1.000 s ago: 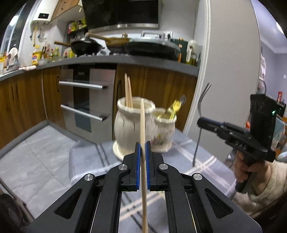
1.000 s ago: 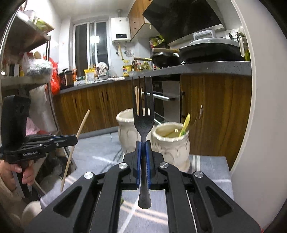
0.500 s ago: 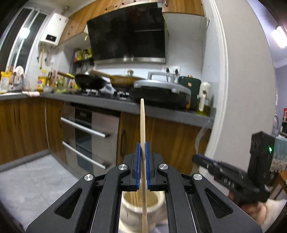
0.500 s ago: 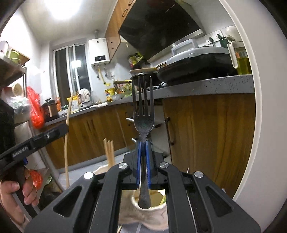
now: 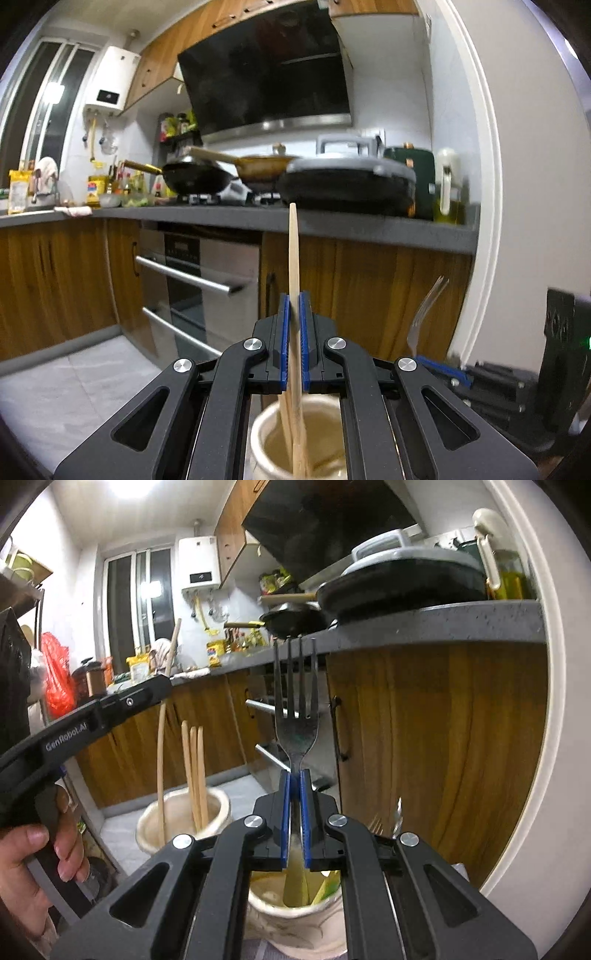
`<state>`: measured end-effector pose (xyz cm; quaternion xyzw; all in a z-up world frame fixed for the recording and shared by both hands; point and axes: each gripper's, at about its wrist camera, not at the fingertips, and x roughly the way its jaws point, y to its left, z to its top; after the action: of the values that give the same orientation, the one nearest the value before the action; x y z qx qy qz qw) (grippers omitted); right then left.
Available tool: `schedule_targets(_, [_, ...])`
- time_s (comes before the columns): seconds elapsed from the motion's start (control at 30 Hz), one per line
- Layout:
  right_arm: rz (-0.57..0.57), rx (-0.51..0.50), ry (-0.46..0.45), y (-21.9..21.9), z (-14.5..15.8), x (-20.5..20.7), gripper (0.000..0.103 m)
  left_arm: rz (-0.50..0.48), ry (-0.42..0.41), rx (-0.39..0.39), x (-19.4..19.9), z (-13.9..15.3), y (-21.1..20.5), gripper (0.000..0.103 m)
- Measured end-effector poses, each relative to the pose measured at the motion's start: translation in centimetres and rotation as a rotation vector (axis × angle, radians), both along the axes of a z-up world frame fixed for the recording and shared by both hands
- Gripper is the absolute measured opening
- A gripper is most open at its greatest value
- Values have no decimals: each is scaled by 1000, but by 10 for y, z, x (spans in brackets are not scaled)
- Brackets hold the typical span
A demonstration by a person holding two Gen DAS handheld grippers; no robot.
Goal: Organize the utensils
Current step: 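Lower the chopstick into the tall pot while the right tool drops the fork into the small pot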
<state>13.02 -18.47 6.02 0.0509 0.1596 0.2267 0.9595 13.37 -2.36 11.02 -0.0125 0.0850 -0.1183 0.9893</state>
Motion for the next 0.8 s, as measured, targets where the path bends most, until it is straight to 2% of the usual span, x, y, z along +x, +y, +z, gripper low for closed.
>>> schedule_targets(0.27, [34,-39,55,0,-15,-5,5,-3,137,-6,-15,-37,14,6])
schedule_targets(0.43, [34,-56,83,1,-19,-4,5,-2,175,12,-14,-46,16,6])
schedule_targets(0.7, [30,-68,110,7,-20,2,5,2,189,17,-17,-47,17,7])
schedule_targets(0.8, [27,-62,108,7,-19,2,12,6,190,25,-17,-46,16,12])
